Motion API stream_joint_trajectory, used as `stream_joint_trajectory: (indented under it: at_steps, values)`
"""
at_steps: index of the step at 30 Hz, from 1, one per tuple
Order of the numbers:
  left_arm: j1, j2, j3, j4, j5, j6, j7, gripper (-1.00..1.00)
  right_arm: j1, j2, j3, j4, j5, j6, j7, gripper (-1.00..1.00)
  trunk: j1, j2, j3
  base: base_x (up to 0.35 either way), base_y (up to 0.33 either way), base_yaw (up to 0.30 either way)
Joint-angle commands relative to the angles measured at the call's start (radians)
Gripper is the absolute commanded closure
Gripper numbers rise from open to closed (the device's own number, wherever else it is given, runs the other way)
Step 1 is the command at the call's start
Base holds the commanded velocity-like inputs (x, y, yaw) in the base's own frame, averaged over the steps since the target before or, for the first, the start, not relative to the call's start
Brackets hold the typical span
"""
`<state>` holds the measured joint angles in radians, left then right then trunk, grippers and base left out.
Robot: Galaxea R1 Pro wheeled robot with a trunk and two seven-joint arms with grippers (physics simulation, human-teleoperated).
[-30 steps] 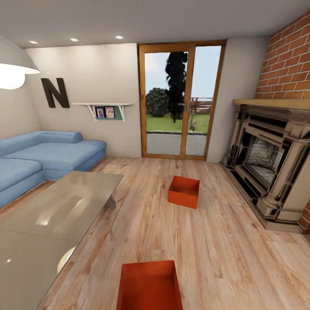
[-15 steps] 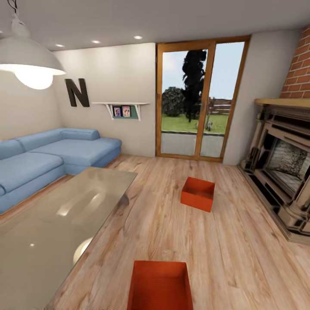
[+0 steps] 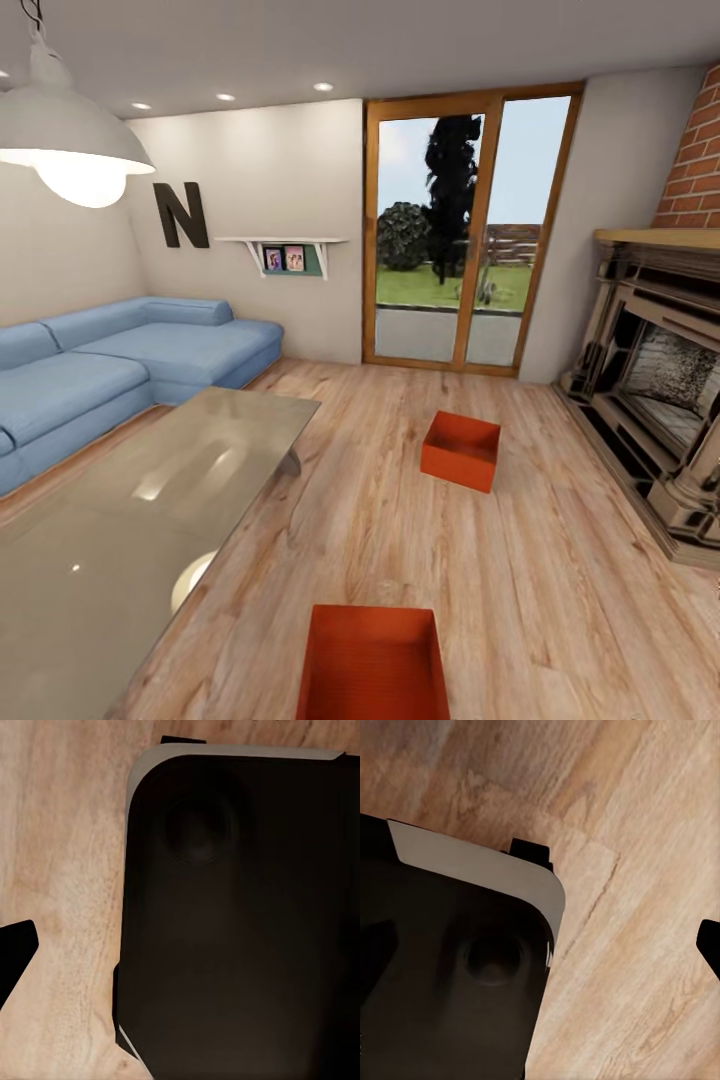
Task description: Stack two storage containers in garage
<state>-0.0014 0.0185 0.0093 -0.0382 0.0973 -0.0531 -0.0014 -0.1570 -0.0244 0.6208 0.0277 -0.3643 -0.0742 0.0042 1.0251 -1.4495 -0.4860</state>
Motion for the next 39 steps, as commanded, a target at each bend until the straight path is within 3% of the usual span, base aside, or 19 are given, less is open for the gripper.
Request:
stream_joint_trajectory:
  at_steps: [1,13,25,39]
  values:
    - [0.000,0.000,0.000,0.000,0.010,-0.002,0.000,-1.00,-0.001,0.001,0.008,0.003,-0.010,-0.006,0.000,-1.00,0.000,0.000,-0.001,0.000,0.000,-0.197]
    - [0.000,0.000,0.000,0.000,0.010,-0.003,0.000,-1.00,-0.001,0.001,0.009,0.003,-0.009,-0.006,0.000,-1.00,0.000,0.000,-0.001,0.000,0.000,-0.190]
    - [0.000,0.000,0.000,0.000,0.010,-0.003,0.000,-1.00,-0.001,0.001,0.009,0.003,-0.009,-0.004,0.000,-1.00,0.000,0.000,-0.002,0.000,0.000,-0.007]
    - [0.000,0.000,0.000,0.000,0.010,-0.002,0.000,-1.00,-0.001,-0.002,0.008,0.003,-0.008,-0.006,0.000,-1.00,0.000,0.000,-0.022,0.000,0.000,0.000]
